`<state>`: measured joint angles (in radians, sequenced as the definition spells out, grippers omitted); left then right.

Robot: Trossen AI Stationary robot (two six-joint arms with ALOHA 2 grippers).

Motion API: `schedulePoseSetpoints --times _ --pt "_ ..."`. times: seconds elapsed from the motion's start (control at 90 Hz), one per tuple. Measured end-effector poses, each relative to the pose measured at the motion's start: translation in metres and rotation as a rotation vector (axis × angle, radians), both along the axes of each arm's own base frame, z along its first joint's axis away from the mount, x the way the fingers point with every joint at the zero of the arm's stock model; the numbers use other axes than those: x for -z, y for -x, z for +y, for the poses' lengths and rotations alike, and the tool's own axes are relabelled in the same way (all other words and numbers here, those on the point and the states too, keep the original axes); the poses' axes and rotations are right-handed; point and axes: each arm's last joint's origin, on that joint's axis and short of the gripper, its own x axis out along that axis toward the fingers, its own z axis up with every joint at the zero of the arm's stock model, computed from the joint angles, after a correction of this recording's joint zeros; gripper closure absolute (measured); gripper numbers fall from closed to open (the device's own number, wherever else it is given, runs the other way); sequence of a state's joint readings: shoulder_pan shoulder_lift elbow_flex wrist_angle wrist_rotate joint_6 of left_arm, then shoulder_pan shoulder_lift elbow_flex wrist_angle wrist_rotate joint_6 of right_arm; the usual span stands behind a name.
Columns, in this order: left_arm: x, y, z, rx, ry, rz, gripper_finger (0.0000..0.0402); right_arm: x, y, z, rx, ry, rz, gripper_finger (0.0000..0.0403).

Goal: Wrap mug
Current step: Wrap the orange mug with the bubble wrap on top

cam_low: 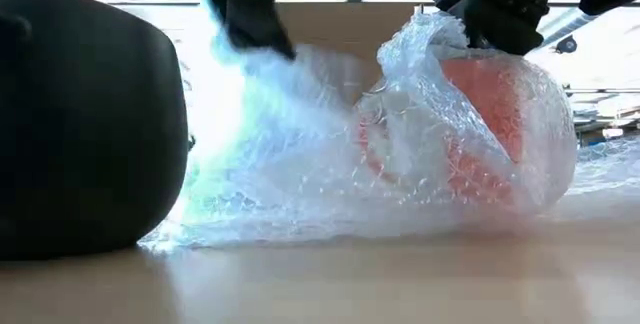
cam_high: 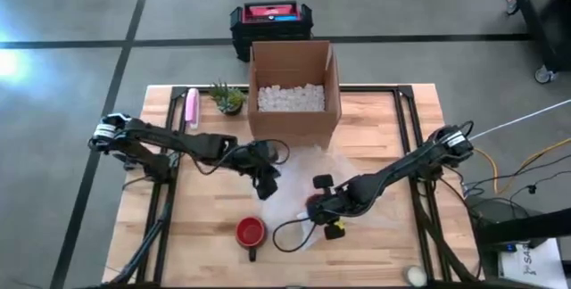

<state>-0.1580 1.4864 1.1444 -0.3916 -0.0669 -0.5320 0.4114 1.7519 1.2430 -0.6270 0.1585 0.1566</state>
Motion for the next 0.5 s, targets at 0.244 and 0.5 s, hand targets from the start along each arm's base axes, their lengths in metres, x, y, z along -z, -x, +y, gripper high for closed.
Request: schedulePoseSetpoints --times 0.244,0.5 --pt "0.005 -0.023 -0.032 0.141 0.011 -0.179 0.04 0.0 0.0 0.0 0.006 -0.002 0.0 0.0401" --pt "0.005 -0.019 -0.027 0.141 -0.043 -0.04 0.04 0.0 0.0 0.0 0.024 -0.01 0.001 0.0401"
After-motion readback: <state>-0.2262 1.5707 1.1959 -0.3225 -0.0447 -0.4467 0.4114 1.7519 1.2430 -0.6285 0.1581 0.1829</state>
